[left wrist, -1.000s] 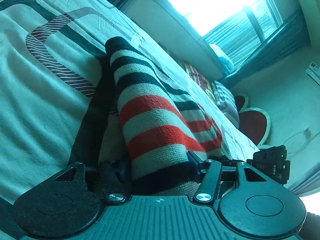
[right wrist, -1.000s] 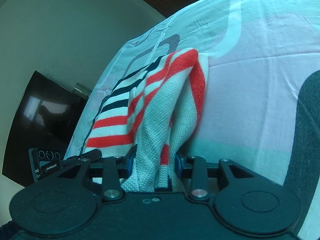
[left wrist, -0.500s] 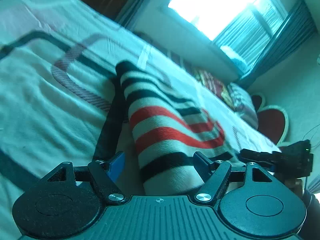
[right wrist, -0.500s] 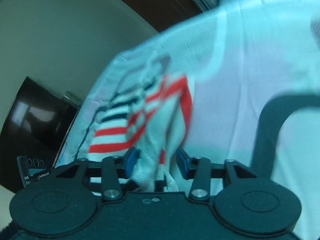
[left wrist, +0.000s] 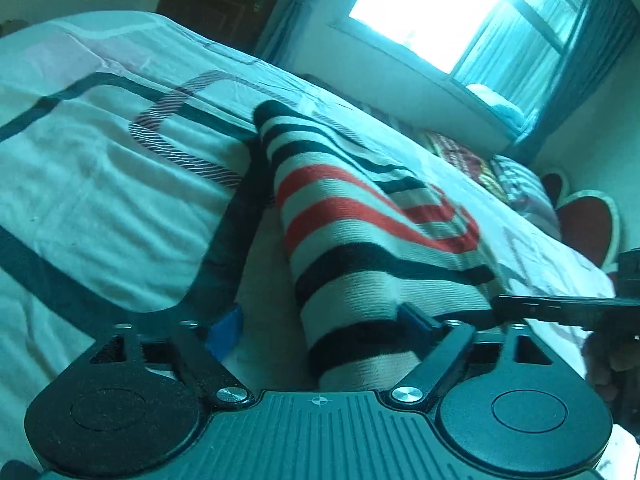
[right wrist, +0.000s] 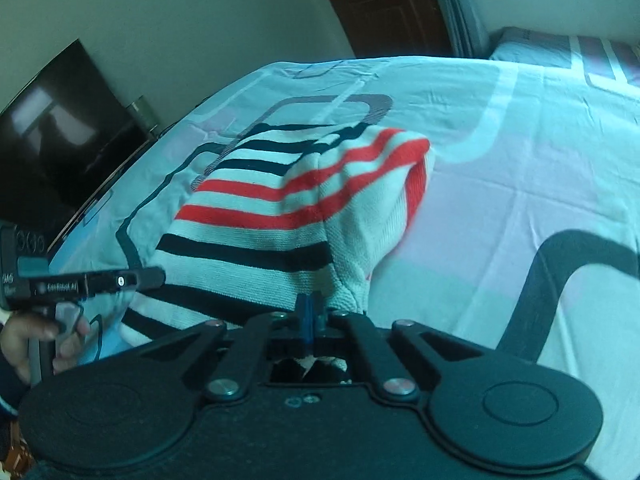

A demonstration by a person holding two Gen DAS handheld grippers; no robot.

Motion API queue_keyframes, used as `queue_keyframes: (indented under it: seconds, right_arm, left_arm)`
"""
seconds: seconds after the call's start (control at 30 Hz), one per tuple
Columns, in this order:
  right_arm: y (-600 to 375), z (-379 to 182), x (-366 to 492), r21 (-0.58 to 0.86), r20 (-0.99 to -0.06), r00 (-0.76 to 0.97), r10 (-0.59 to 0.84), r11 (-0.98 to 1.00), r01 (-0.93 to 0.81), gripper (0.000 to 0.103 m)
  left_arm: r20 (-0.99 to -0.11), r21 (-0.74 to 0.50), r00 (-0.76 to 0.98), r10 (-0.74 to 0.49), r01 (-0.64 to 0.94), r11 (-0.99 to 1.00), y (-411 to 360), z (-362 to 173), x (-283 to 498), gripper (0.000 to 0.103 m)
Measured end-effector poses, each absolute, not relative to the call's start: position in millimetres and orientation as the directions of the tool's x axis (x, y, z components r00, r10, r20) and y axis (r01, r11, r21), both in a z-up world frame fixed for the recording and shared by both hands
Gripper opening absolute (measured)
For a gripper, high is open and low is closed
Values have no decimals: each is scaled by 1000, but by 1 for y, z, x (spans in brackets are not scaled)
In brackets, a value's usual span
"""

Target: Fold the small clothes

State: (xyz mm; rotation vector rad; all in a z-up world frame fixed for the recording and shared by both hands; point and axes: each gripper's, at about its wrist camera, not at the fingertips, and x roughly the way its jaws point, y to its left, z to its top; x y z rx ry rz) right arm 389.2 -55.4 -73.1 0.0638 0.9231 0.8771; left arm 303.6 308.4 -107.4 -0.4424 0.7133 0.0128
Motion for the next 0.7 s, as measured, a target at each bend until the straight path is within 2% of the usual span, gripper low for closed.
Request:
queue_keyframes:
  seconds: [0.13,0.17,0.2,0.27,0.4,0.43,0.5,0.63,0.7]
  right_arm:
    - [-66,-73,395,496,-635,301,712,674,-547,0]
    - [-75,-69,396,541,-598,318,736,663,-518,9]
    - [-86,-65,398,591,-555,359,750,660,-465,28]
    - [-99,-64,402,630,-547,423,722,688,-359,55]
    - [-97,-49,382,506,-616,440,654,756,-415,64]
    - [-99,-43,374,482,-616,451,646,762,-433,65]
    - [-105,-30,354,428,-614,488,620,781,-454,79]
    - [-118,-1,317,364,-594,519,614,781,-507,88]
    - [-125,16,295,319,-577,555,599,791,-522,97]
  left_arm:
    - [-650,-344,756,-79,-200,917,305,-102,297,101]
    - [-649,-328,758,-62,-205,922,304,-99,294,102]
    - [-648,-321,760,-54,-208,924,304,-97,291,103]
    - [-657,-311,753,-37,-226,923,303,-95,290,103]
    - [-680,-233,733,30,-255,939,290,-80,282,103]
    - [-672,-214,739,42,-249,944,285,-74,276,103]
    - [-658,-167,749,75,-243,956,275,-63,262,103]
    - [-619,-123,778,108,-232,965,261,-37,224,103]
    - [-607,-127,788,105,-226,966,256,-23,206,103]
